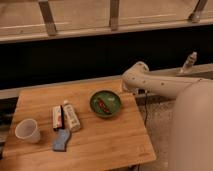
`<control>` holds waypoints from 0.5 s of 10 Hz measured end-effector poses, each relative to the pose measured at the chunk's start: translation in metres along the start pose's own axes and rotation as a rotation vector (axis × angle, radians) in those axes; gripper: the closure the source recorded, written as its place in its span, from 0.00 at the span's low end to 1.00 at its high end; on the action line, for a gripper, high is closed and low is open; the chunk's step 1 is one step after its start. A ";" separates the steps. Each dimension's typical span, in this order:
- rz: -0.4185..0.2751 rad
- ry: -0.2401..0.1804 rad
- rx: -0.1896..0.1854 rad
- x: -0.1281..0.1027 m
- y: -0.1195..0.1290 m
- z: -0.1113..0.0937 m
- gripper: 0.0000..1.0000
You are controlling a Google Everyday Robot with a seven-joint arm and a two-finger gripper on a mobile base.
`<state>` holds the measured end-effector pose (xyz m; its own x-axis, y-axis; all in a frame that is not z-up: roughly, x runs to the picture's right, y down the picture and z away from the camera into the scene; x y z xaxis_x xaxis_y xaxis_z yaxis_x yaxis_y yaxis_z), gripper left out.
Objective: Place the pepper in the ceramic cup
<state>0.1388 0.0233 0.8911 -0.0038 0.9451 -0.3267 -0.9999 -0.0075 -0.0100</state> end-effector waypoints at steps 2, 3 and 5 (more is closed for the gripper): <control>-0.043 0.016 0.000 0.004 0.016 0.005 0.35; -0.074 0.026 -0.005 0.006 0.033 0.009 0.35; -0.150 0.052 -0.032 0.011 0.080 0.015 0.35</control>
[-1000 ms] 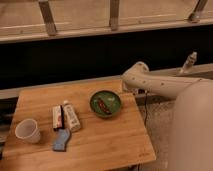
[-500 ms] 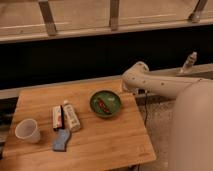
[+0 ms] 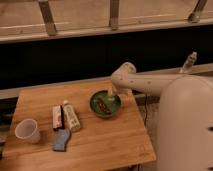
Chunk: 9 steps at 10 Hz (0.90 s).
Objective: Place the pepper in the ceramic cup
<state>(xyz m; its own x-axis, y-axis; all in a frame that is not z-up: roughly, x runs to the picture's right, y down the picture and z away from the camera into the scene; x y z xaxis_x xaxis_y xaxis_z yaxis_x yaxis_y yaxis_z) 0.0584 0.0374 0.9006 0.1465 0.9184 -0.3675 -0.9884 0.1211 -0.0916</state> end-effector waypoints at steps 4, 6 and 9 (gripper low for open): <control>-0.014 0.006 -0.005 0.000 0.009 0.001 0.35; -0.017 0.009 -0.009 0.001 0.011 0.001 0.35; -0.052 0.022 -0.007 0.012 0.007 0.001 0.35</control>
<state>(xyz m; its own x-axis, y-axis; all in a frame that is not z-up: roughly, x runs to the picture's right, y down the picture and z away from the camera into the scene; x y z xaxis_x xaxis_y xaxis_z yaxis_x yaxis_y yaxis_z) 0.0531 0.0501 0.8967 0.1986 0.9024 -0.3825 -0.9792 0.1656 -0.1175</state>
